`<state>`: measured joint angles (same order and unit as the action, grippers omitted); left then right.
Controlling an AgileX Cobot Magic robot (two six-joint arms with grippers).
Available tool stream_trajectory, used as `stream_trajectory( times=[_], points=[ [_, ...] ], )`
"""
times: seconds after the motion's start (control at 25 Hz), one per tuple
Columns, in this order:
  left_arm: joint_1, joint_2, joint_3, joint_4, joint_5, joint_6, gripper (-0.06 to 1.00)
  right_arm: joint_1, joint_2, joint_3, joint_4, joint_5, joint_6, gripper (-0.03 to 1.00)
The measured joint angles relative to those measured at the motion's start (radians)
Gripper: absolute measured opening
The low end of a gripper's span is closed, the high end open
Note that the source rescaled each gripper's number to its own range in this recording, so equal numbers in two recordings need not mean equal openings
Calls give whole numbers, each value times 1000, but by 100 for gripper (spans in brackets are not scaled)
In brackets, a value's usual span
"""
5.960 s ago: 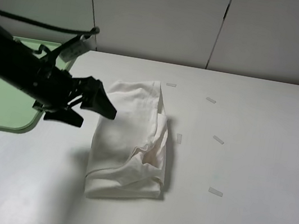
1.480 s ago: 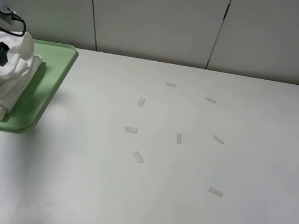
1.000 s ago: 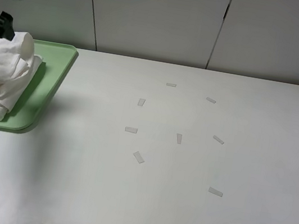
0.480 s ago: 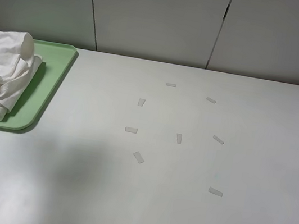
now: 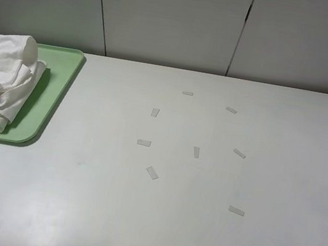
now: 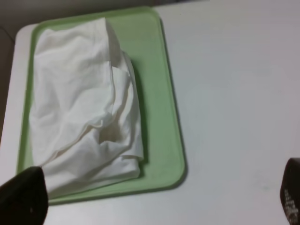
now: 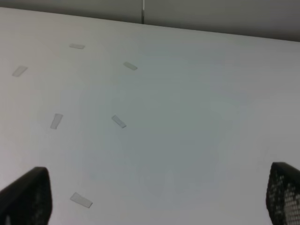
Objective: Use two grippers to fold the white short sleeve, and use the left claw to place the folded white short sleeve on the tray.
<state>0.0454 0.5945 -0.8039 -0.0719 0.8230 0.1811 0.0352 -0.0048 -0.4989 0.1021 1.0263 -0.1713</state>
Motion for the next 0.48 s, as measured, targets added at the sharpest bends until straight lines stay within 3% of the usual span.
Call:
stream_trajectory(
  times=[0.2,0.48],
  points=[
    [0,-267,98,0,52,-56,96,0,0,0,0,0,0,100],
    [0,-389,133,0,149,-79,95,0,0,0,0,0,0,100]
  ],
)
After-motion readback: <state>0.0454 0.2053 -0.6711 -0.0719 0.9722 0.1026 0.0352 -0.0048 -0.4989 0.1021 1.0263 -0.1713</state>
